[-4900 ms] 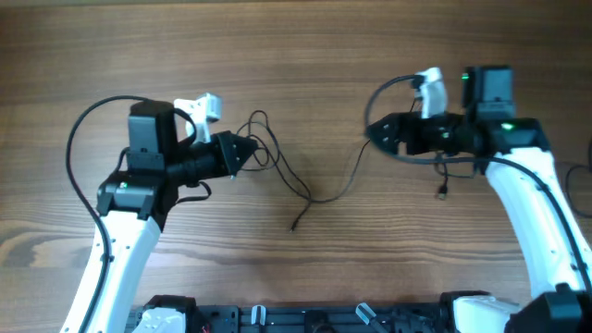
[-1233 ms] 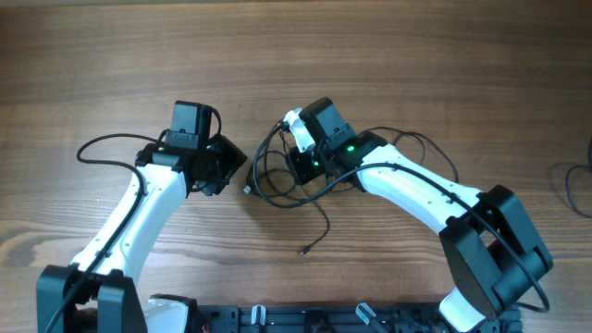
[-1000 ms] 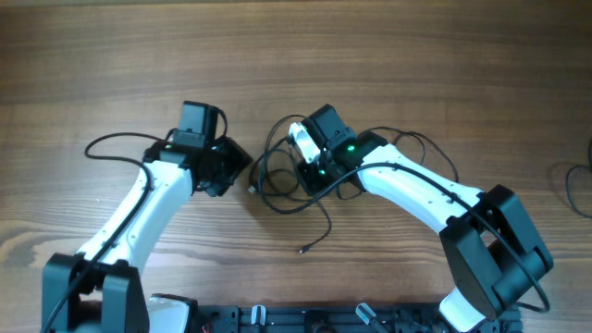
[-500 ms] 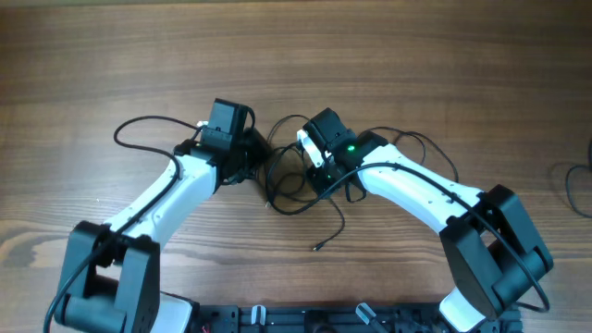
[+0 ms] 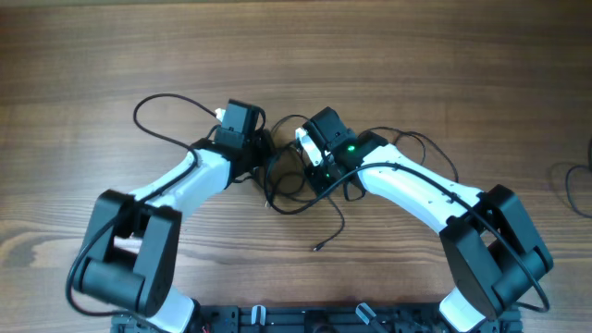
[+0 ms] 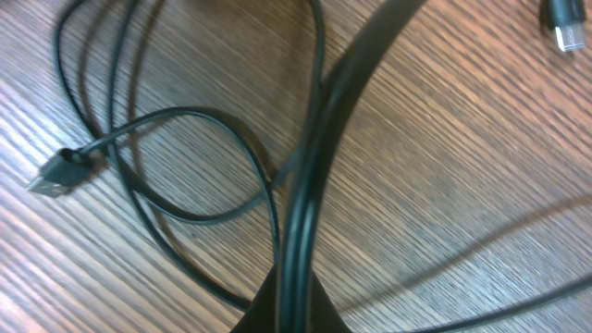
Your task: Untangle cables
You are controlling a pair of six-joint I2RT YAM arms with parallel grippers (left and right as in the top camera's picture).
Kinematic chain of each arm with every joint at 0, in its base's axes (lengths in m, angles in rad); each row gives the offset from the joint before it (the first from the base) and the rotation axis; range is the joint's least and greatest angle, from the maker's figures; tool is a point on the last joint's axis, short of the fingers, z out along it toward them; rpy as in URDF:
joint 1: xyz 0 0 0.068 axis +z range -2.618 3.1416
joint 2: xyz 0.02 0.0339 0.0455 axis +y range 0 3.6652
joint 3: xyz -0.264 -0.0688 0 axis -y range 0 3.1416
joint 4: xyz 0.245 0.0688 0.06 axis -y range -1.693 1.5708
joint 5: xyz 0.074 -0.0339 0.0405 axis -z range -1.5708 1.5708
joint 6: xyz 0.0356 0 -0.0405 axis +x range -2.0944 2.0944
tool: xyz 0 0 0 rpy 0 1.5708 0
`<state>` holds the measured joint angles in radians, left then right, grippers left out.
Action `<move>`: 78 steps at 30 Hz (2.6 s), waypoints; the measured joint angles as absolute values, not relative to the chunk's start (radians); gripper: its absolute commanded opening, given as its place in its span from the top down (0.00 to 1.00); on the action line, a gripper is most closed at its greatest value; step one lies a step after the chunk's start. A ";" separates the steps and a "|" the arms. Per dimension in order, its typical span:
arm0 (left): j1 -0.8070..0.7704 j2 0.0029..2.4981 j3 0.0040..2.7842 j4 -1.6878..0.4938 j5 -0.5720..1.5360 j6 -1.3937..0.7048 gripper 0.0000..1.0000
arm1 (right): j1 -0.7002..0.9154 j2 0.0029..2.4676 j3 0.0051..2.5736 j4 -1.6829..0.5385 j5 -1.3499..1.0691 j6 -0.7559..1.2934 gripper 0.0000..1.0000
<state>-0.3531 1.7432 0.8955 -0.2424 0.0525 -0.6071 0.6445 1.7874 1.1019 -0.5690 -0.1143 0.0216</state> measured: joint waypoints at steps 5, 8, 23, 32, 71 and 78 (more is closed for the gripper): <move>-0.362 1.773 0.902 -0.226 -0.009 -0.558 0.51 | 0.645 1.787 1.102 -0.559 -0.139 0.022 0.96; -0.363 1.787 0.912 -0.228 -0.062 -0.547 0.58 | 0.645 1.787 1.102 -0.560 -0.143 0.026 0.95; -0.367 1.797 0.936 -0.318 -0.183 -0.467 0.36 | 0.645 1.787 1.102 -0.540 -0.150 0.067 0.96; -0.367 1.834 1.053 -0.453 -0.162 -0.423 0.20 | 0.645 1.787 1.102 -0.588 -0.225 0.146 0.96; -0.337 1.921 1.143 -0.609 -0.294 -0.334 0.96 | 0.494 1.269 1.102 -0.748 0.072 0.223 0.96; -0.105 1.922 1.150 -0.686 -0.319 -0.384 0.96 | 0.209 0.991 1.102 -0.748 0.370 0.347 0.96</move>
